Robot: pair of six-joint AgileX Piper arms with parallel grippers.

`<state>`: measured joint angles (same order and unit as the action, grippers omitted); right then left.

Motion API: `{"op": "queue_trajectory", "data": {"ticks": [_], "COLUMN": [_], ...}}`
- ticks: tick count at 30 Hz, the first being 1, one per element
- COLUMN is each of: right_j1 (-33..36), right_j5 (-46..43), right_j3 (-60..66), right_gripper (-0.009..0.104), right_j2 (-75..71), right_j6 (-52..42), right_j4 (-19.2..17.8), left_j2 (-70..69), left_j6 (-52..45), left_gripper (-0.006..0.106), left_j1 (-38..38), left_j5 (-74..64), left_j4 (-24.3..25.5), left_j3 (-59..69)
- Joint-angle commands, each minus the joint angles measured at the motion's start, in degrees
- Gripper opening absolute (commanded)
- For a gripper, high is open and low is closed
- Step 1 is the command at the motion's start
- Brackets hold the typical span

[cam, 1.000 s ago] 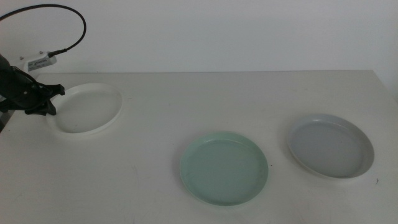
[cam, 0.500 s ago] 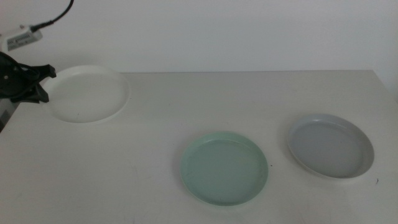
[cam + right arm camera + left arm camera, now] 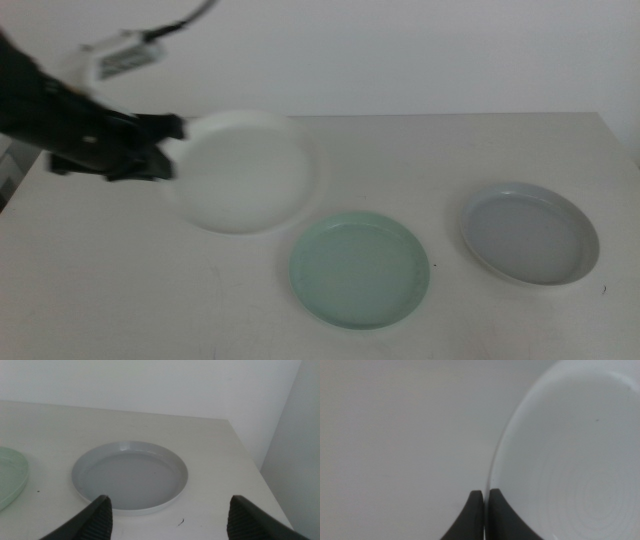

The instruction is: Stack the three bowls on top of each other.

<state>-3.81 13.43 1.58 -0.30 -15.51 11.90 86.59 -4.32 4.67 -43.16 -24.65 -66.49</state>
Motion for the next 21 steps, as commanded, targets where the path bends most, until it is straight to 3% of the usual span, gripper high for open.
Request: {"op": "queue_trajectory", "data": {"ticks": [1,11,21], "right_j1": [-0.39,-0.39,-0.39], "right_j5": [-4.02,-4.02,-4.02], "right_j3": [-0.35,-0.35,-0.35], "right_gripper": [0.058,0.058,0.058], "right_j2": [0.86,0.86,0.86], "right_j6": [-0.26,-0.26,-0.26], "right_j4": [-0.25,-0.25,-0.25], "left_j2": [-1.97,4.75,12.79], "left_j6": [2.75,6.18,6.04], "left_gripper": [0.0,0.0,0.0], "left_j1": [4.87,18.65,20.72], "left_j5": [3.25,10.7,13.38], "left_j4": [-1.99,-1.99,-4.65], "left_j3": [-1.25,-1.25,-1.25]}}
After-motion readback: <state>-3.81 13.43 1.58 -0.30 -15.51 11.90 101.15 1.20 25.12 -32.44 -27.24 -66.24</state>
